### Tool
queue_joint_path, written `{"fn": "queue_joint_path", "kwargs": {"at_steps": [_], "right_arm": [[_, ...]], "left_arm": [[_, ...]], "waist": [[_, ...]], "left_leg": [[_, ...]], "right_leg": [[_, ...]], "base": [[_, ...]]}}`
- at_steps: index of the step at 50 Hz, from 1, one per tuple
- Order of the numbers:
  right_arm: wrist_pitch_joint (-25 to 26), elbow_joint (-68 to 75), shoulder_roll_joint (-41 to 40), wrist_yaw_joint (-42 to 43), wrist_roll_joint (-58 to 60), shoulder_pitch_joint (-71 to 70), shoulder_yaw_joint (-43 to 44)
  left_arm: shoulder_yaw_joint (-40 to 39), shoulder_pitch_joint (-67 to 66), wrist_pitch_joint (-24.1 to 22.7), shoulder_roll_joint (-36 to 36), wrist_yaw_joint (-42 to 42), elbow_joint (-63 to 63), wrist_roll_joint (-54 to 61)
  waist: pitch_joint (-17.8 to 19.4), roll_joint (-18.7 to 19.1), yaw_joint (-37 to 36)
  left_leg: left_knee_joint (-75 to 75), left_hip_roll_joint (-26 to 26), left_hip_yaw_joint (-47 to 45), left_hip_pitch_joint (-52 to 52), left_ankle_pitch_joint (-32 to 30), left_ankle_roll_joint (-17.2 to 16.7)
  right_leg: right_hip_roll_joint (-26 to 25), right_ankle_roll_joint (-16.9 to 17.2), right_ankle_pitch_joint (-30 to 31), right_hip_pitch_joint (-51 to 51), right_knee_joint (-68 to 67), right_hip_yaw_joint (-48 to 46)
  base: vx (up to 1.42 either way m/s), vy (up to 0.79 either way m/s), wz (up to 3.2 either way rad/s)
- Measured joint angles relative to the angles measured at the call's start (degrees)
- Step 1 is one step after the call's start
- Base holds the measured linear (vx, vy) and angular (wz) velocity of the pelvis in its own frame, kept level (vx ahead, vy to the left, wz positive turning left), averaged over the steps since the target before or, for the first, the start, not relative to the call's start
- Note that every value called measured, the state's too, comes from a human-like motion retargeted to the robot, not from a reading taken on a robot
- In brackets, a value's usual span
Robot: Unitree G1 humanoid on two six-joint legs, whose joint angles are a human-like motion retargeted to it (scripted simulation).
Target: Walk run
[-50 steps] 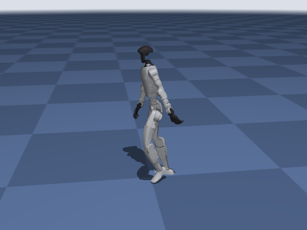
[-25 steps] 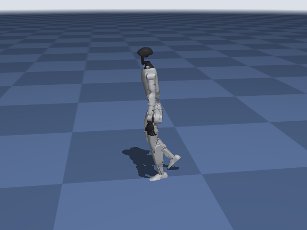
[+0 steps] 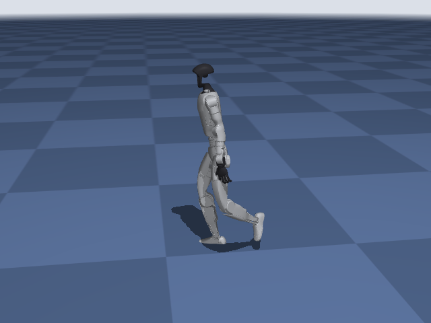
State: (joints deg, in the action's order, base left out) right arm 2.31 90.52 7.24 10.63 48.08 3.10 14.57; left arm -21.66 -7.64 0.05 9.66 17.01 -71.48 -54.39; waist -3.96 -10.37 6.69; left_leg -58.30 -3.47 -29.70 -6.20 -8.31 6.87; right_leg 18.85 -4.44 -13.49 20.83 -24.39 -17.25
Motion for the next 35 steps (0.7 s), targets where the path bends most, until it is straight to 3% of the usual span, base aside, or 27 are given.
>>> {"fn": "queue_joint_path", "kwargs": {"at_steps": [3,5,10,13,17,18,20,24,25,26,28,30,32,35], "right_arm": [[2.64,-2.96,0.78,3.74,-0.61,-3.00,-1.91],[3.16,-5.15,1.71,6.44,0.59,-4.95,-3.26],[0.04,-13.14,4.88,7.08,8.21,-10.04,-4.43],[-1.35,-17.04,6.16,6.52,10.25,-12.73,-4.43],[-1.02,-17.99,5.24,6.38,8.91,-14.07,-4.19],[-0.69,-17.66,4.53,6.55,8.02,-13.49,-4.14],[-1.11,-15.97,3.64,6.27,6.69,-10.96,-2.86],[-3.03,-10.14,1.95,4.43,8.34,-6.11,-2.65],[-3.12,-8.41,1.86,4.15,9.12,-5.30,-3.46],[-2.89,-6.84,2.23,3.80,10.42,-4.83,-4.46],[-1.82,-4.41,2.50,3.70,14.03,-4.03,-5.93],[-0.55,-2.96,2.04,5.09,17.86,-3.09,-6.21],[-0.41,-2.04,1.69,6.64,19.34,-1.66,-5.33],[-0.92,-1.82,1.64,6.91,18.19,1.48,-3.57]], "left_arm": [[-1.00,-4.82,-0.80,-1.14,-1.29,-4.60,-2.88],[-1.20,-7.93,-0.44,-1.15,-1.72,-7.63,-4.04],[-2.83,-11.62,4.93,-0.68,-2.42,-17.28,-4.79],[-4.71,-11.45,9.19,-0.73,-0.66,-21.79,-4.99],[-5.03,-10.23,10.68,-0.76,2.71,-21.92,-5.34],[-4.91,-9.55,10.52,-0.82,2.47,-21.06,-5.50],[-4.01,-8.24,9.68,-0.98,0.77,-18.75,-6.19],[-2.11,-3.61,5.25,-1.93,-2.44,-12.14,-4.15],[-1.20,-2.29,4.25,-1.91,-2.59,-10.47,-2.68],[-0.04,-0.67,3.43,-1.54,-2.86,-9.42,-0.64],[1.89,3.12,1.92,-0.36,-3.83,-8.02,3.39],[2.80,7.44,1.11,1.20,-5.31,-7.06,5.58],[4.21,11.10,0.70,3.23,-6.00,-5.09,6.35],[7.73,15.58,-1.36,6.08,-5.10,-0.48,8.14]], "waist": [[0.53,0.49,-6.24],[0.35,0.89,-9.88],[0.96,4.58,-15.81],[0.96,5.43,-17.63],[-0.23,6.28,-17.51],[-0.69,6.47,-17.61],[-1.88,6.73,-19.04],[-2.15,7.26,-21.82],[-2.09,8.25,-20.99],[-1.93,8.69,-20.20],[-1.30,9.26,-18.03],[-0.29,9.09,-14.83],[-0.08,8.82,-10.43],[-0.35,8.80,-5.96]], "left_leg": [[-0.89,0.39,1.18,-10.74,3.75,-5.74],[4.12,-0.46,-0.77,-16.29,6.02,-6.43],[29.68,-3.63,-4.72,-25.71,11.04,-2.60],[45.46,-0.42,3.72,-30.68,11.14,-2.14],[45.79,0.98,6.60,-33.63,9.77,-0.27],[43.01,1.19,6.42,-33.60,8.91,1.41],[41.01,-0.37,6.27,-31.62,5.20,1.12],[33.41,-1.55,13.83,-28.50,13.88,1.59],[34.02,-2.10,12.90,-25.36,15.79,2.14],[35.06,-3.82,9.02,-22.09,16.65,2.20],[37.86,-4.16,6.10,-16.24,18.09,1.99],[41.81,-0.38,9.76,-11.78,18.35,1.85],[46.47,1.42,9.19,-7.05,17.84,1.64],[50.85,3.97,11.08,-1.81,18.53,1.45]], "right_leg": [[-4.39,0.54,1.35,-7.04,8.20,0.01],[-6.95,0.91,1.55,-10.59,12.36,0.15],[-14.28,2.48,-0.22,-20.57,20.30,0.32],[-15.64,4.12,-2.83,-25.19,21.79,1.59],[-16.28,9.11,-3.26,-29.54,19.91,2.50],[-16.45,10.82,-2.11,-30.45,18.90,3.01],[-17.20,13.67,2.81,-32.01,15.98,3.84],[-13.94,12.09,24.72,-27.51,-3.46,1.33],[-14.22,11.47,29.09,-25.51,-10.44,0.06],[-13.47,10.24,29.68,-23.03,-16.31,-0.35],[-11.63,8.32,24.62,-16.62,-27.23,-0.24],[-10.70,8.20,18.97,-8.51,-34.72,1.18],[-10.48,8.69,15.80,-1.12,-35.77,0.56],[-7.13,6.29,10.00,6.27,-27.93,-5.21]], "base": [[0.79,-0.05,-0.72],[1.00,-0.08,-0.62],[0.97,-0.01,-0.53],[0.97,0.07,-0.48],[0.91,0.08,-0.12],[1.16,0.11,-0.13],[1.39,0.17,-0.25],[1.16,0.05,-0.61],[1.01,0.07,-0.07],[1.11,0.11,-0.06],[1.08,0.08,-0.10],[0.82,-0.01,0.35],[1.06,-0.01,1.14],[0.92,-0.04,1.06]]}}
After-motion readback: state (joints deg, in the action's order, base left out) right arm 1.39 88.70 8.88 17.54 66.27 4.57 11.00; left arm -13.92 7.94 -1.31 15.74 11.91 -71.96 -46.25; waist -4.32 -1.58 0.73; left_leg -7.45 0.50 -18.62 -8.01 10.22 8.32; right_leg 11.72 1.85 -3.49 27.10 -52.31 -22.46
